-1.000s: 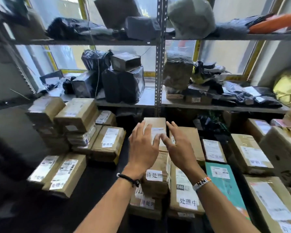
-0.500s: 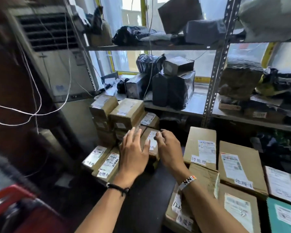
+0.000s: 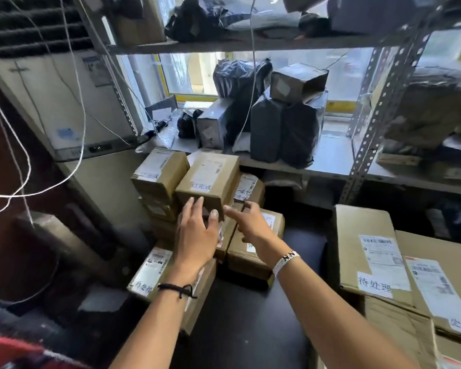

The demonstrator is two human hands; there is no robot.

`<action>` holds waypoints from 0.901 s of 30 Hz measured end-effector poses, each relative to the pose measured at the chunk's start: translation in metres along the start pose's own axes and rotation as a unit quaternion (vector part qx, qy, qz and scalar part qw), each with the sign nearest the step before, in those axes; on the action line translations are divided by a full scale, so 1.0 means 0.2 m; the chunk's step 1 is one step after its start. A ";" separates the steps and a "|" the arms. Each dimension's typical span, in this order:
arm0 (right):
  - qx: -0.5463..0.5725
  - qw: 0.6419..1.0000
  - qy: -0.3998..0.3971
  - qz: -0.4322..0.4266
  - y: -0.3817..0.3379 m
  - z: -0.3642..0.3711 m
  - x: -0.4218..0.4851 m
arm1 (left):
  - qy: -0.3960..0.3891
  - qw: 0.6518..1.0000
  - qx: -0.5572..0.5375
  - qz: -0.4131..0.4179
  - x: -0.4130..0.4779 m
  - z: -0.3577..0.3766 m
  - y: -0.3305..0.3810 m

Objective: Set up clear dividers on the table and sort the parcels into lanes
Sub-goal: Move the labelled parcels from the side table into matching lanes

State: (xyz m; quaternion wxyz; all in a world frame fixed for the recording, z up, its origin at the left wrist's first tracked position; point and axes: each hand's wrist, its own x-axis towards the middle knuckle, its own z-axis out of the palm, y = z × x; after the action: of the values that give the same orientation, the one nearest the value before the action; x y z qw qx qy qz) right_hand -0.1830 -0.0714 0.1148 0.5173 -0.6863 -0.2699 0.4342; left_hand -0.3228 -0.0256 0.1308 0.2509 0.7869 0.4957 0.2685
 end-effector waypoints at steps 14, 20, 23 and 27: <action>0.144 0.980 0.042 0.133 -0.06 0.19 0.58 | -0.005 0.992 0.065 0.111 0.54 0.08 -0.34; 0.210 0.975 0.066 0.028 -0.15 0.04 0.55 | 0.105 0.978 -0.047 0.172 0.58 0.02 -0.20; 0.205 0.976 0.062 -0.032 -0.18 -0.12 0.49 | 0.106 0.973 -0.151 0.134 0.60 -0.02 -0.12; 0.223 0.970 0.037 -0.094 -0.16 -0.41 0.31 | -0.129 0.914 -0.385 -0.014 0.63 -0.04 0.08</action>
State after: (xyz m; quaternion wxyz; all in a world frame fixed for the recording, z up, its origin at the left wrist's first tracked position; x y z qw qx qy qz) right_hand -0.0789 -0.0482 0.1328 0.7054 -0.5410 -0.2105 0.4067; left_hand -0.2723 0.0854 0.1692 0.6000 0.6501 0.3280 0.3312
